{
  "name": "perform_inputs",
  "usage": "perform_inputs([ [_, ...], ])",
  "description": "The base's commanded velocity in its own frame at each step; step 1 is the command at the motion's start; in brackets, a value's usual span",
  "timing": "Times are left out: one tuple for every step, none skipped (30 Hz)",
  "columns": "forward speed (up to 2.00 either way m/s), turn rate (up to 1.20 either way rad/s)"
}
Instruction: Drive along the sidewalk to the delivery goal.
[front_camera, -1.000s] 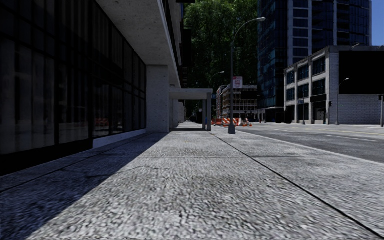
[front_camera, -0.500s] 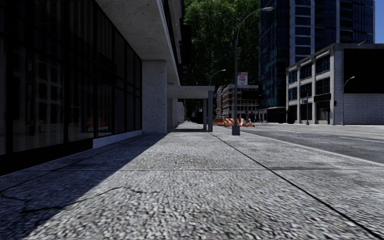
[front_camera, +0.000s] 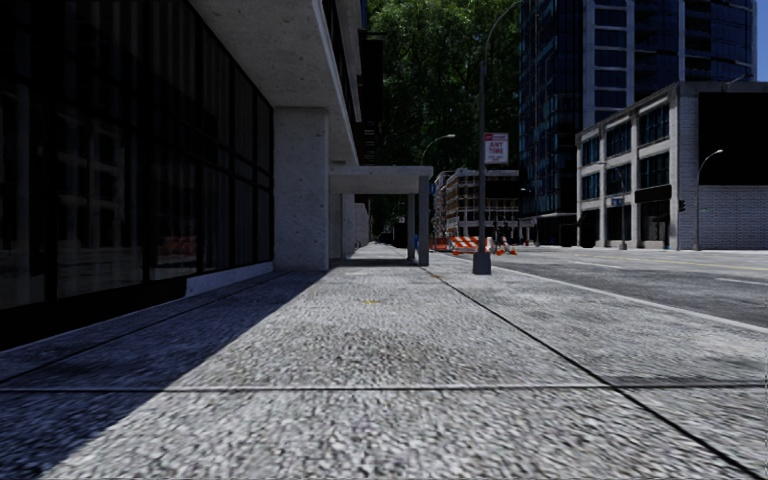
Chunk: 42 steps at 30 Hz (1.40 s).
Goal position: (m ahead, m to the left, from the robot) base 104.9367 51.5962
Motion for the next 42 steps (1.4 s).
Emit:
perform_inputs([
  [2.0, 0.0],
  [2.0, 0.0],
  [2.0, 0.0],
  [2.0, 0.0],
  [2.0, 0.0],
  [2.0, 0.0],
  [2.0, 0.0],
  [2.0, 0.0],
  [2.0, 0.0],
  [2.0, 0.0],
  [2.0, 0.0],
  [2.0, 0.0],
  [2.0, 0.0],
  [2.0, 0.0],
  [2.0, 0.0],
  [2.0, 0.0],
  [2.0, 0.0],
  [2.0, 0.0],
  [2.0, 0.0],
  [2.0, 0.0],
  [2.0, 0.0],
  [2.0, 0.0],
  [2.0, 0.0],
  [2.0, 0.0],
  [2.0, 0.0],
  [2.0, 0.0],
  [2.0, 0.0],
  [2.0, 0.0],
  [2.0, 0.0],
  [2.0, 0.0],
  [2.0, 0.0],
  [2.0, 0.0],
  [2.0, 0.0],
  [2.0, 0.0],
  [2.0, 0.0],
  [2.0, 0.0],
  [2.0, 0.0],
  [2.0, 0.0],
  [2.0, 0.0],
  [2.0, 0.0],
  [2.0, 0.0],
  [2.0, 0.0],
])
